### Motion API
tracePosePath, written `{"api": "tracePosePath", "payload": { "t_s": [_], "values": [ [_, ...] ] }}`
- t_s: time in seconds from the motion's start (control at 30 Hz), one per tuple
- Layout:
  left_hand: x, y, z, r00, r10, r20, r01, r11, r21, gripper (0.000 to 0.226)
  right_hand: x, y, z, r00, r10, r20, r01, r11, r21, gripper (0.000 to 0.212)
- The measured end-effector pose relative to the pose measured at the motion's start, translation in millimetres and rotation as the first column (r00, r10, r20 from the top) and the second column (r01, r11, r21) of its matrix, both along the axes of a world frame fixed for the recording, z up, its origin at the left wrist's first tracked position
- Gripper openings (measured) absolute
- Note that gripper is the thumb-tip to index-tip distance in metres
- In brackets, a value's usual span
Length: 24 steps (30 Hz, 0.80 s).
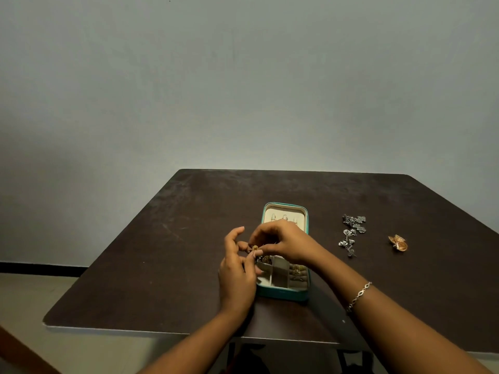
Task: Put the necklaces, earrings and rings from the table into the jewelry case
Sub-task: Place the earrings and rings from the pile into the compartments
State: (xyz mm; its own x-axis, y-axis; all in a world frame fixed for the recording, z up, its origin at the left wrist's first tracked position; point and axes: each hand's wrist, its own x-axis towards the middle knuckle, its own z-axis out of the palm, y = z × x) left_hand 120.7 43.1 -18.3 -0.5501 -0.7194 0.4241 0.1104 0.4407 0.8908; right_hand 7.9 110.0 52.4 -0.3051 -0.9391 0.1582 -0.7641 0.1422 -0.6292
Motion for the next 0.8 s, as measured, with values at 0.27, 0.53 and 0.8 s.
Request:
{"api": "tracePosePath", "payload": {
  "t_s": [0.27,0.53,0.8],
  "values": [
    [-2.4,1.2,-2.1,1.0,0.025,-0.001,-0.025,0.998,-0.063,0.053,-11.2,1.8,1.5,0.998,-0.032,-0.058,0.029,0.998,-0.05,0.011],
    [-2.6,0.4,-3.5,1.0,0.024,0.013,-0.023,0.996,-0.087,0.05,-31.7,2.0,2.1,0.942,0.141,-0.306,-0.103,0.985,0.138,0.024],
    [-3.4,0.1,-2.4,0.999,0.038,0.021,-0.036,0.996,-0.081,0.049,-32.0,-6.4,8.3,0.766,0.325,-0.554,-0.203,0.941,0.271,0.012]
  ]
}}
